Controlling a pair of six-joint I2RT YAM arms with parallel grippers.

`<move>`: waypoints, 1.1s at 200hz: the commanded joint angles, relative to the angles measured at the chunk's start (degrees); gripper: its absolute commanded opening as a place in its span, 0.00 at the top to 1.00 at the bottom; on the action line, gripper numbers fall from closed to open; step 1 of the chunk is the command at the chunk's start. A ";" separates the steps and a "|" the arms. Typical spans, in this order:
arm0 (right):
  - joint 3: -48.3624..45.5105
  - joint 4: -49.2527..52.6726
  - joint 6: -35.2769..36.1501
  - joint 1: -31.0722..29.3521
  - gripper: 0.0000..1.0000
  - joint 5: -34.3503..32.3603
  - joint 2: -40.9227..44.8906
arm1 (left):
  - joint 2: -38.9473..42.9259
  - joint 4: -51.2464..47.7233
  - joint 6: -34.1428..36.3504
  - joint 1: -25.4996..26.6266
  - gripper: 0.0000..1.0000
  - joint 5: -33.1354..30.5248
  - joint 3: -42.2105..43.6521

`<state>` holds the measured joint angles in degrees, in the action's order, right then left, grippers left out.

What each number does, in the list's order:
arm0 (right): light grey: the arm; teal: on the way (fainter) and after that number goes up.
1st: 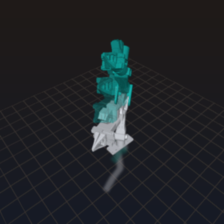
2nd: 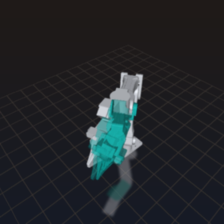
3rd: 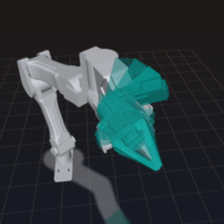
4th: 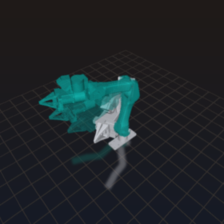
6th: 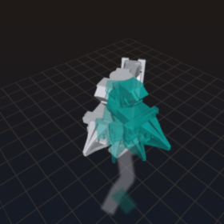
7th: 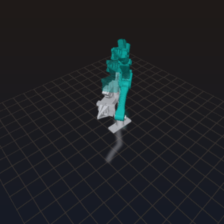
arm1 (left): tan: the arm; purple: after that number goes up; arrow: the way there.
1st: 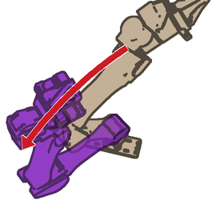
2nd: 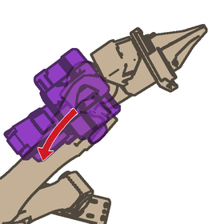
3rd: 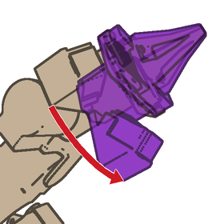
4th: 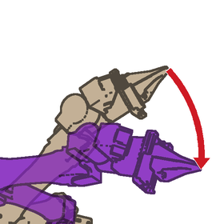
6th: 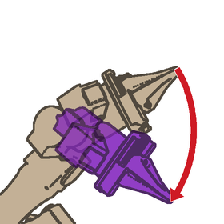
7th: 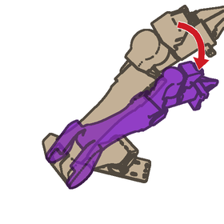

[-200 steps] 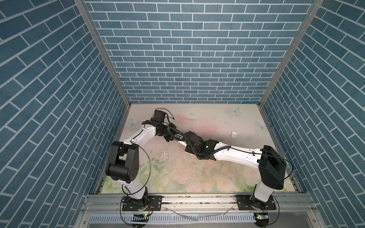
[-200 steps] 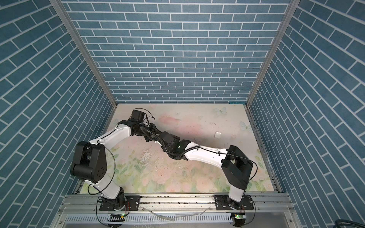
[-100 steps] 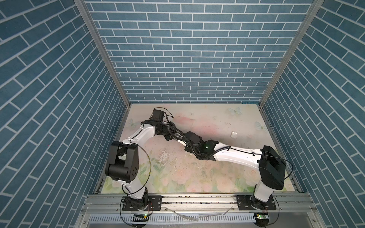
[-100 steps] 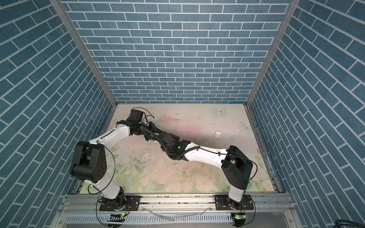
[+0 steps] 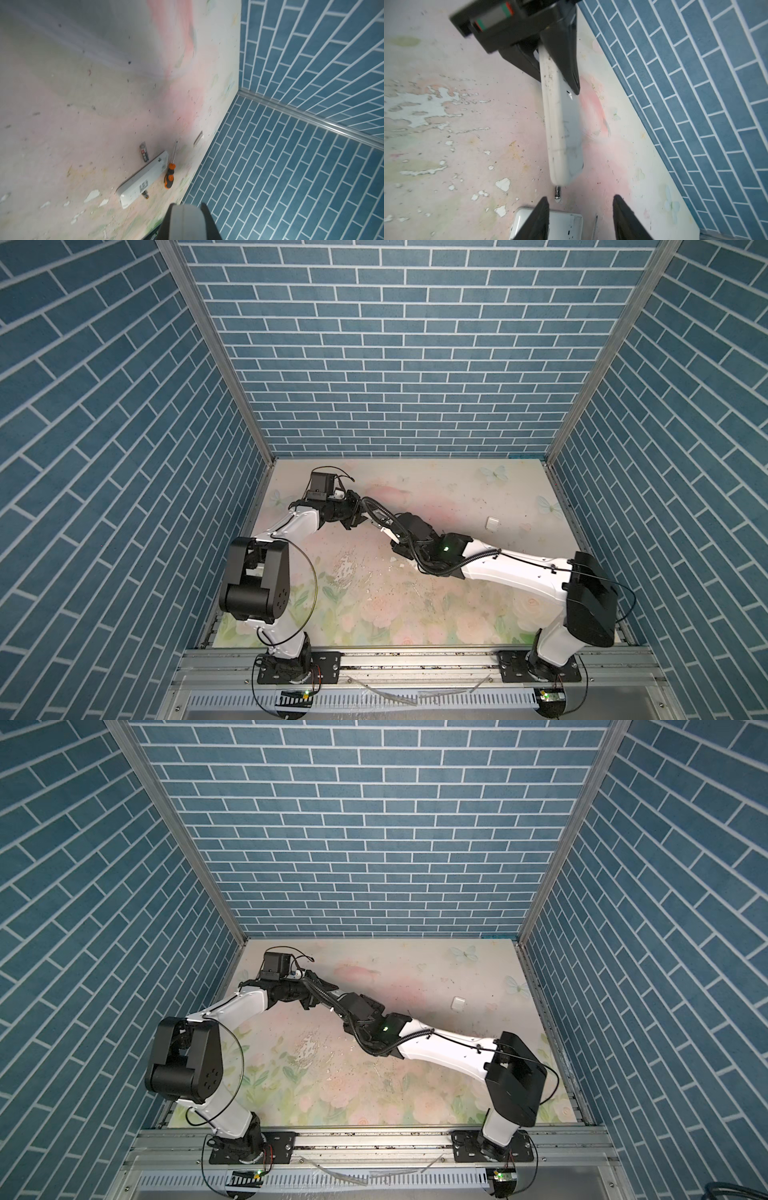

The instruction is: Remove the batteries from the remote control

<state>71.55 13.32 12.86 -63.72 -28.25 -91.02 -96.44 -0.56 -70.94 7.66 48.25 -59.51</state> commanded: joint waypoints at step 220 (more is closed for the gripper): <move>8.51 -6.62 -59.50 23.54 0.47 35.52 0.11 | -6.34 81.24 -23.17 5.69 1.00 -12.83 16.46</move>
<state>76.36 10.39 -42.26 -40.49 4.25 -88.84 -102.98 77.47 -94.08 12.91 35.68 -42.54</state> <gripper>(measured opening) 0.532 0.194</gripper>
